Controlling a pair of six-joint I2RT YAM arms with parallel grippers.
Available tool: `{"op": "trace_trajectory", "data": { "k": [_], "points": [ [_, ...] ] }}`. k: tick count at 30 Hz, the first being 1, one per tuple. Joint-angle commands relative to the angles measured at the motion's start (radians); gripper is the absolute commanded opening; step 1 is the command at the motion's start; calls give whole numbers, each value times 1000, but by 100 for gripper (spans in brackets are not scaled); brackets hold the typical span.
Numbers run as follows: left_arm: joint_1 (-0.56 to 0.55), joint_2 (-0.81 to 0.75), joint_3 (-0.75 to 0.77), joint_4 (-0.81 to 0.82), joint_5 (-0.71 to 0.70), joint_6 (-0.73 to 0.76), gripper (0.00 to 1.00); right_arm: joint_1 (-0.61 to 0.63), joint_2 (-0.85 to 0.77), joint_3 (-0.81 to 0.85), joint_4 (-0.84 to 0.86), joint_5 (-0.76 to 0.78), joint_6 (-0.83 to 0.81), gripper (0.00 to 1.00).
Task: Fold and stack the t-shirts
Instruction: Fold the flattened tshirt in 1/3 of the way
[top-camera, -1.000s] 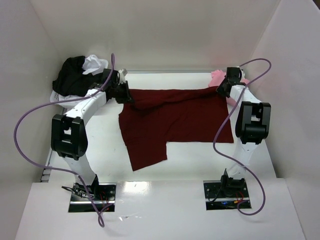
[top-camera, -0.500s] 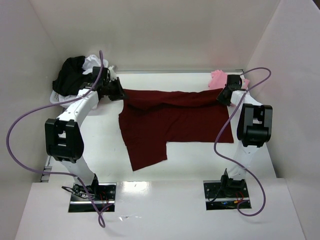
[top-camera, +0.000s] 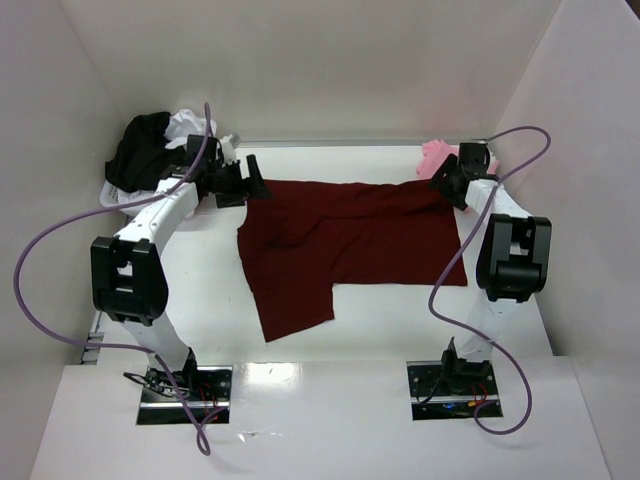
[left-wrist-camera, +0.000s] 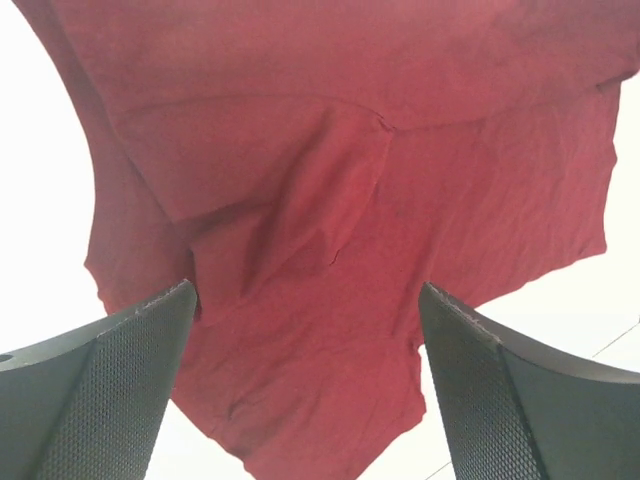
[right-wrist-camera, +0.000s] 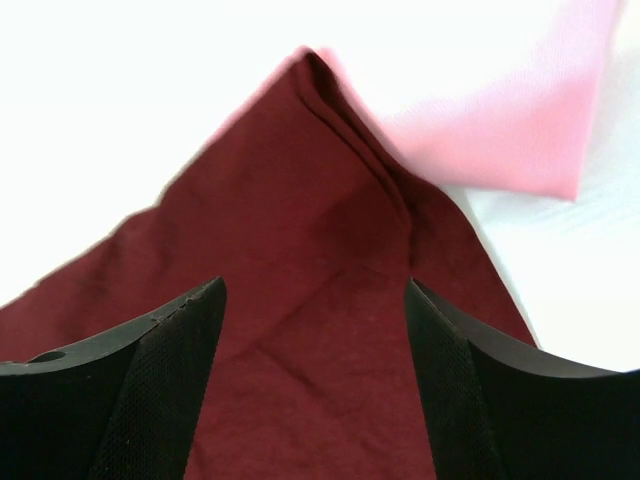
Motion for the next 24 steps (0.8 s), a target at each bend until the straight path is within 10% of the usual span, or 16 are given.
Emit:
{"op": "trace_trajectory", "data": {
  "k": [1, 13, 18, 24],
  "points": [
    [0, 90, 65, 89, -37, -34, 100, -6, -47, 45, 50, -38, -13, 77],
    [0, 267, 149, 182, -193, -65, 86, -6, 16, 16, 51, -7, -57, 72],
    [-12, 340, 213, 189, -175, -64, 54, -6, 29, 3, 65, -7, -57, 48],
    [-46, 390, 275, 155, -195, -64, 25, -6, 45, 3, 36, -18, -48, 42]
  ]
}}
